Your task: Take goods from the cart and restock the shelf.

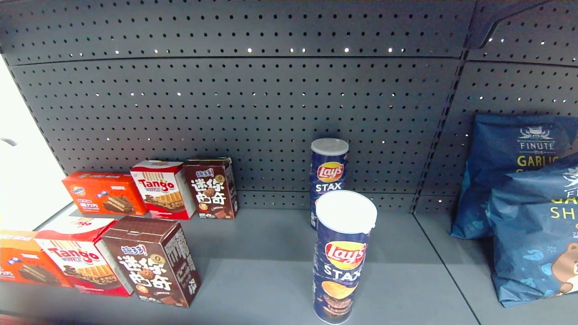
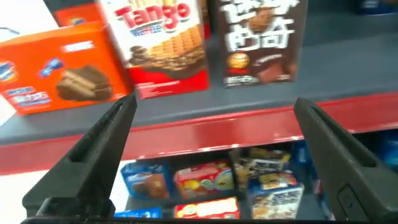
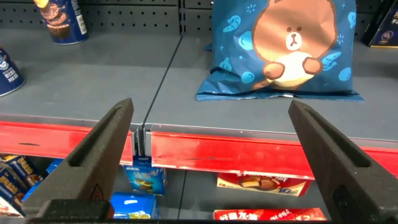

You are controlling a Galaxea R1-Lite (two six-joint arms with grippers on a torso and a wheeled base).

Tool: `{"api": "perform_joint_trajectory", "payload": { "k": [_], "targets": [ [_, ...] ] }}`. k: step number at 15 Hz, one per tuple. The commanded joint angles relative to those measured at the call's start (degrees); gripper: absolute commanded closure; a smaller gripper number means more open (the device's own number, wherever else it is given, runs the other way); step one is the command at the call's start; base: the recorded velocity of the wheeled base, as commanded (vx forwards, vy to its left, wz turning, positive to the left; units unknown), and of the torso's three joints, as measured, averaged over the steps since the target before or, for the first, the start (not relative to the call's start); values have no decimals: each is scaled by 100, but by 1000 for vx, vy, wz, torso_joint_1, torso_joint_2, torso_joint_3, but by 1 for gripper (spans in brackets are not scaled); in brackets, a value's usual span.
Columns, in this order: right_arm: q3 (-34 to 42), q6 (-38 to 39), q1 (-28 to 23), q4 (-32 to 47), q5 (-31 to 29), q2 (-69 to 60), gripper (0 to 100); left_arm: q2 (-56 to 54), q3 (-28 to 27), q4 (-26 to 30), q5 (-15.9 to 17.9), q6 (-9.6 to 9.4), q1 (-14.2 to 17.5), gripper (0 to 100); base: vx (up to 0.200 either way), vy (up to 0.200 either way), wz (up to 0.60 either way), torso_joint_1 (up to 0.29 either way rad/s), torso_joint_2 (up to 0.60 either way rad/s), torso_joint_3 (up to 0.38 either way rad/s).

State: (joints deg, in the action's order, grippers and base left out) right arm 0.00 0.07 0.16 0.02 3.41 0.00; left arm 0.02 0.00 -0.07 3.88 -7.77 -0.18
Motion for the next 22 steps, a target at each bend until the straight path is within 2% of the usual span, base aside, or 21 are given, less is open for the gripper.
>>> {"api": "perform_joint_trajectory", "payload": {
  "k": [1, 2, 3, 4, 7, 11, 13, 22],
  "targets": [
    [0, 1, 2, -2, 1, 0, 0, -2, 0, -1, 8, 21, 1, 0, 0, 0, 0, 0, 0, 0],
    [0, 1, 2, -2, 1, 0, 0, -2, 0, 16, -19, 135, 1, 0, 0, 0, 0, 0, 0, 0],
    [0, -7, 2, -2, 1, 0, 0, -2, 0, 16, -10, 399, 1, 0, 0, 0, 0, 0, 0, 0],
    [0, 10, 2, -2, 1, 0, 0, -2, 0, 7, -45, 566, 1, 0, 0, 0, 0, 0, 0, 0],
    [0, 10, 2, -2, 1, 0, 0, -2, 0, 7, -177, 662, 1, 0, 0, 0, 0, 0, 0, 0],
    [0, 1, 2, -2, 1, 0, 0, -2, 0, 7, -168, 662, 1, 0, 0, 0, 0, 0, 0, 0],
    [0, 1, 2, -2, 1, 0, 0, -2, 0, 7, -168, 671, 1, 0, -200, 0, 0, 5, 5, 0],
    [0, 1, 2, -2, 1, 0, 0, -2, 0, 7, -159, 662, 1, 0, 0, 0, -67, 3, 1, 0]
  ]
}}
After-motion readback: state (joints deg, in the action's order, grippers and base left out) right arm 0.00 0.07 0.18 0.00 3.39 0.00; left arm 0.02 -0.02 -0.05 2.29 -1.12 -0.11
